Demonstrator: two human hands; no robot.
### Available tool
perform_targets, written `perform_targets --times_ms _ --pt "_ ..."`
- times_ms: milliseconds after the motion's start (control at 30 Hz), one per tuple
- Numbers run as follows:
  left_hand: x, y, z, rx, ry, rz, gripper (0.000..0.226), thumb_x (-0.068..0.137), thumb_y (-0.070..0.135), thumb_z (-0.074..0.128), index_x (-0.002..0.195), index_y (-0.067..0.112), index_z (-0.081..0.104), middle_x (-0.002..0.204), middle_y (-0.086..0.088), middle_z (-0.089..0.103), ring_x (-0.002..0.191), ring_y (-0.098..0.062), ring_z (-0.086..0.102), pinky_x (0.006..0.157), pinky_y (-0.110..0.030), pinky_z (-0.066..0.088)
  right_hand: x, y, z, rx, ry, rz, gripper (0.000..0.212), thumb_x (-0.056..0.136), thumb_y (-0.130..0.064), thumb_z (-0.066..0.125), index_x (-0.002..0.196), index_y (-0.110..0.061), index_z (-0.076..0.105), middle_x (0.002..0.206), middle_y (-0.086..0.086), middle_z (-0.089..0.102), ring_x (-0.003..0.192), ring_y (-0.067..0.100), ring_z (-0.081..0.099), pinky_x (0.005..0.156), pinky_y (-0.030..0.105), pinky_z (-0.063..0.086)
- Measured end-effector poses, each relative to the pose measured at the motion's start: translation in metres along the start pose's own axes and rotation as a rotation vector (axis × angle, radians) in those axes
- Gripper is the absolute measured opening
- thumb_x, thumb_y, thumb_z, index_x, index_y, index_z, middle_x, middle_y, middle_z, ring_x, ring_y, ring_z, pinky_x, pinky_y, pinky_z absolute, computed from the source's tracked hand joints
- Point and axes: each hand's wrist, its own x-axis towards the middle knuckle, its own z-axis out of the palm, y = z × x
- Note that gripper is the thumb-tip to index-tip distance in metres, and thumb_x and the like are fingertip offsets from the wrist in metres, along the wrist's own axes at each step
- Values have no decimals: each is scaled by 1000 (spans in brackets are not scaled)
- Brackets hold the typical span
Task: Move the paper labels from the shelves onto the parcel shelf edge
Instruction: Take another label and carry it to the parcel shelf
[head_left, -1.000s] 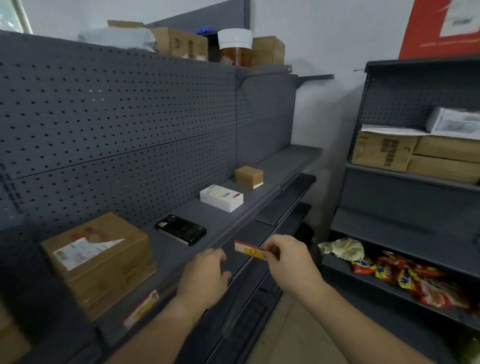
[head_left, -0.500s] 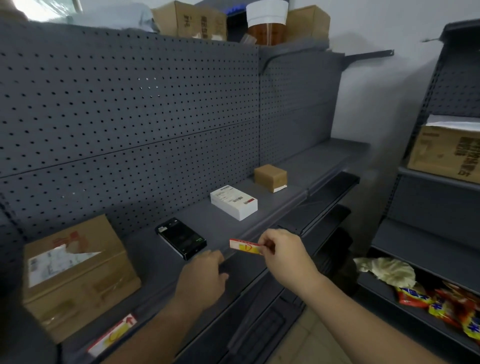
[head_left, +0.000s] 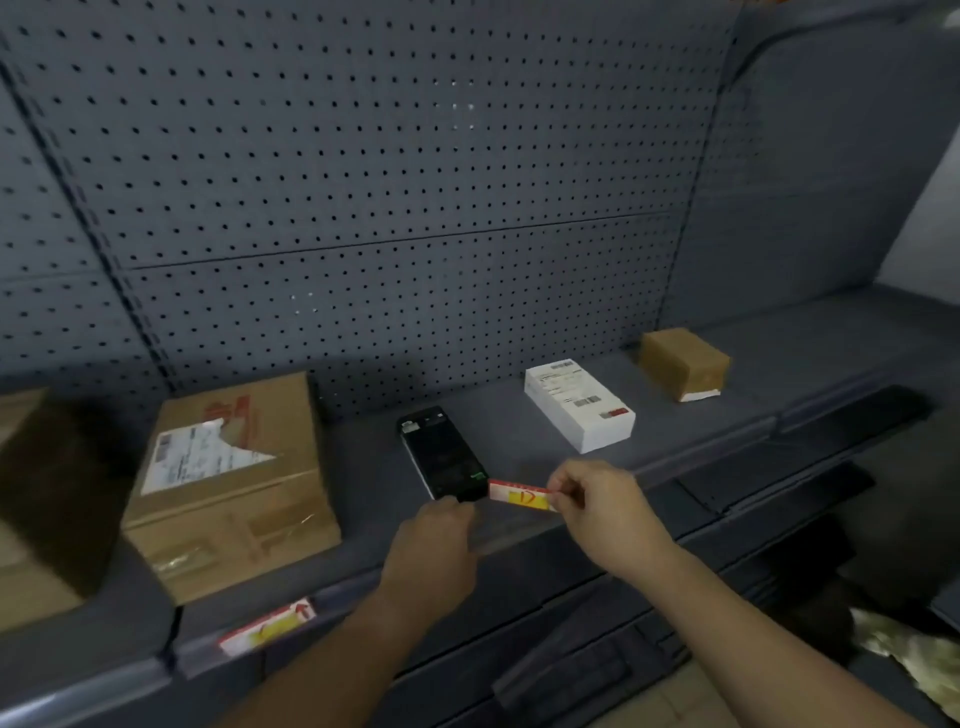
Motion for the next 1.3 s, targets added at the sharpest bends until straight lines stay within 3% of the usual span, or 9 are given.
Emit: perform_targets --times_ms 200,300,467,700,800,900,1000,1200,1300 --pt "-9 5 11 82 127 -147 19 85 19 59 103 24 63 102 4 54 100 -20 51 75 -30 38 30 15 13 45 -156 -130 15 90 -14 66 82 -27 64 84 -12 60 76 2 56 63 12 42" --pt "-12 15 17 184 204 -220 23 71 21 73 92 28 67 91 4 55 89 -22 54 70 -35 37 40 23 16 75 -207 -187 13 90 -16 66 84 -27 65 85 -12 60 78 3 57 66 16 45" --pt "-18 21 37 169 222 -286 33 62 18 81 91 26 65 90 4 56 85 -24 56 67 -35 42 43 37 20 94 -234 -239 10 89 -17 68 87 -27 66 84 -15 59 76 0 57 62 11 44" --pt "-21 11 59 297 353 -180 43 58 5 85 94 19 67 85 -1 56 79 -25 48 69 -36 34 45 41 24 128 -258 -231 7 90 -19 67 90 -26 66 86 -16 60 77 0 58 62 10 45" --pt "-23 3 69 327 444 -108 37 65 2 81 98 14 68 87 -5 59 80 -27 49 72 -38 37 46 40 27 131 -268 -231 7 91 -18 67 90 -25 67 85 -15 60 77 1 58 62 10 45" --pt "-27 -4 78 373 476 -33 24 79 4 61 100 11 70 91 -7 63 84 -29 49 75 -39 39 45 38 32 136 -272 -224 8 91 -17 67 90 -25 67 86 -15 61 77 1 58 62 10 44" --pt "-27 -6 82 378 483 -9 29 84 7 48 102 10 71 94 -9 65 87 -31 51 77 -42 45 42 37 35 137 -280 -216 7 91 -17 66 92 -24 67 86 -14 61 77 2 58 62 10 43" --pt "-24 4 84 287 497 -158 27 75 -2 61 99 9 67 93 -11 60 81 -31 51 69 -41 47 42 37 38 138 -270 -198 8 91 -17 67 92 -25 67 88 -12 62 79 3 59 66 11 46" --pt "-24 8 84 230 475 -175 23 80 4 47 92 13 64 88 -7 56 78 -27 49 68 -36 39 43 37 39 141 -271 -206 9 90 -16 68 90 -24 67 86 -12 62 77 3 58 64 11 44"
